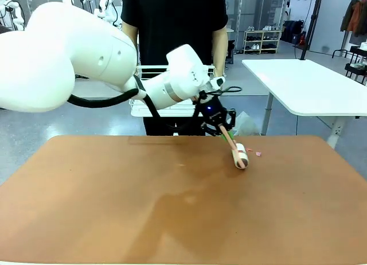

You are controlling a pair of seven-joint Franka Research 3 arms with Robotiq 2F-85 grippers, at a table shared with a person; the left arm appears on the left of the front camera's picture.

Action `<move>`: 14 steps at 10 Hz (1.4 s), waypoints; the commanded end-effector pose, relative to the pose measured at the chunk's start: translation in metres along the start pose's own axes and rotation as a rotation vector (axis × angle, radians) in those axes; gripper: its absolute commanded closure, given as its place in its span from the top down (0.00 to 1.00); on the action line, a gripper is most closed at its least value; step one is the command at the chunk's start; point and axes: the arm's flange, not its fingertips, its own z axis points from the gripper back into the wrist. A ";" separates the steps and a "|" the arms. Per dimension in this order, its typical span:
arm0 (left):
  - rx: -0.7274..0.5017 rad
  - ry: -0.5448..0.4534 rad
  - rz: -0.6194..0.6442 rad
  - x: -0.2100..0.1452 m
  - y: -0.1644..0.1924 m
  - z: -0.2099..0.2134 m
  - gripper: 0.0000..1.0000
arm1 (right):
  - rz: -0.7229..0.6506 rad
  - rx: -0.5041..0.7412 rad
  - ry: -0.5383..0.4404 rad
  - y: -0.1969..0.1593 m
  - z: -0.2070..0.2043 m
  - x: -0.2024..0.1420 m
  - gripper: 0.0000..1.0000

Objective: Clean the table.
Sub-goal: Clean the table with the Lint Roller when the human lifts the Dish drying rack.

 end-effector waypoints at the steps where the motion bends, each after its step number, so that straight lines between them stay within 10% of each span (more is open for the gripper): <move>1: 0.044 0.009 0.047 0.002 -0.009 -0.057 0.21 | 0.022 0.013 -0.005 0.002 0.000 -0.003 1.00; 7: -0.018 -0.046 0.014 0.004 -0.080 -0.101 0.21 | 0.022 0.013 -0.005 0.002 0.000 -0.003 1.00; 14: -0.144 0.040 -0.158 -0.014 -0.119 0.019 0.21 | 0.022 0.013 -0.005 0.002 0.000 -0.003 1.00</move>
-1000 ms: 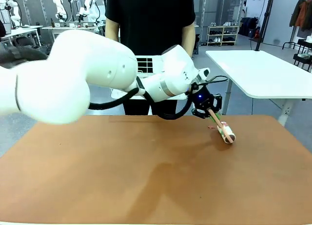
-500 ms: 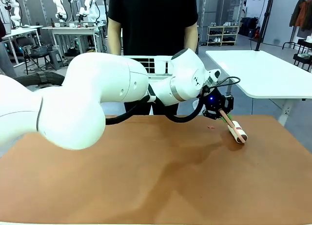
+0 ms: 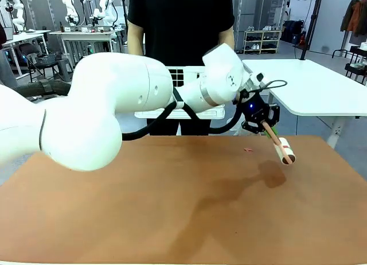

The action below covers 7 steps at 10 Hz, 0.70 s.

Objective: Clean the table.
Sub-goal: Clean the table with the Lint Roller when the human lifts the Dish drying rack.

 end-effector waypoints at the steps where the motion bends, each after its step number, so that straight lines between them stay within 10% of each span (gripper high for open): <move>1: -0.013 0.102 -0.076 0.005 -0.007 0.079 0.21 | 0.022 0.013 -0.005 0.002 0.000 -0.003 1.00; 7: 0.163 0.071 -0.191 -0.057 0.166 0.279 0.21 | 0.022 0.013 -0.005 0.002 0.000 -0.003 1.00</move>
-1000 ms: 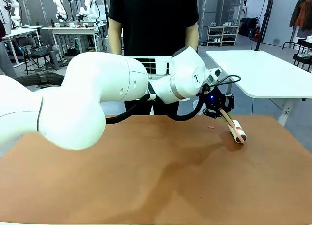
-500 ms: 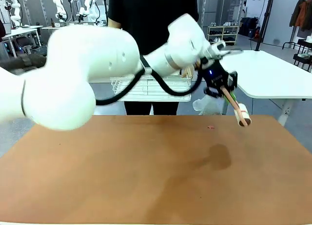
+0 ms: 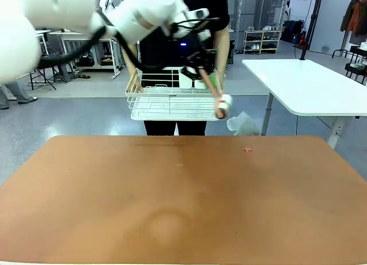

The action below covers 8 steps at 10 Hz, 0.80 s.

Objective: Clean the table.
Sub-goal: Clean the table with the Lint Roller when the human lifts the Dish drying rack.

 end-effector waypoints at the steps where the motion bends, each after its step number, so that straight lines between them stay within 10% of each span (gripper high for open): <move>1: 0.016 -0.042 -0.013 -0.126 0.071 0.012 0.21 | 0.022 0.013 -0.004 0.002 0.000 -0.003 1.00; 4: -0.084 -0.070 0.061 -0.135 0.131 0.023 0.21 | 0.022 0.013 -0.004 0.002 0.000 -0.003 1.00; 5: 0.010 -0.025 0.031 -0.080 0.110 0.039 0.21 | 0.022 0.013 -0.004 0.002 0.000 -0.003 1.00; 8: 0.010 -0.025 0.031 -0.080 0.110 0.039 0.21 | 0.022 0.013 -0.004 0.002 0.000 -0.003 1.00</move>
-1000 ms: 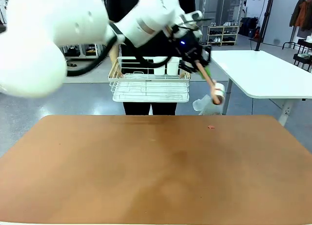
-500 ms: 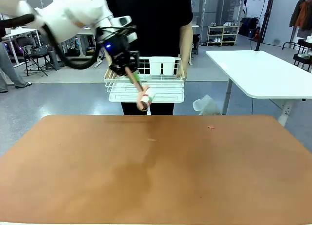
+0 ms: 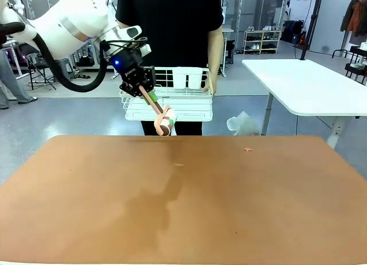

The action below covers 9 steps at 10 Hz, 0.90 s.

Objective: Clean the table.
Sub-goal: Clean the table with the Lint Roller when the human lifts the Dish drying rack.

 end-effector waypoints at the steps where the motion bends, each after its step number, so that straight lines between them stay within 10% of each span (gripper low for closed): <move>1: 0.011 0.018 0.010 0.008 0.001 0.003 0.21 | 0.022 0.013 -0.005 0.002 0.000 -0.003 1.00; 9: 0.135 -0.105 0.188 0.068 -0.016 -0.077 0.21 | 0.022 0.013 -0.005 0.002 0.000 -0.003 1.00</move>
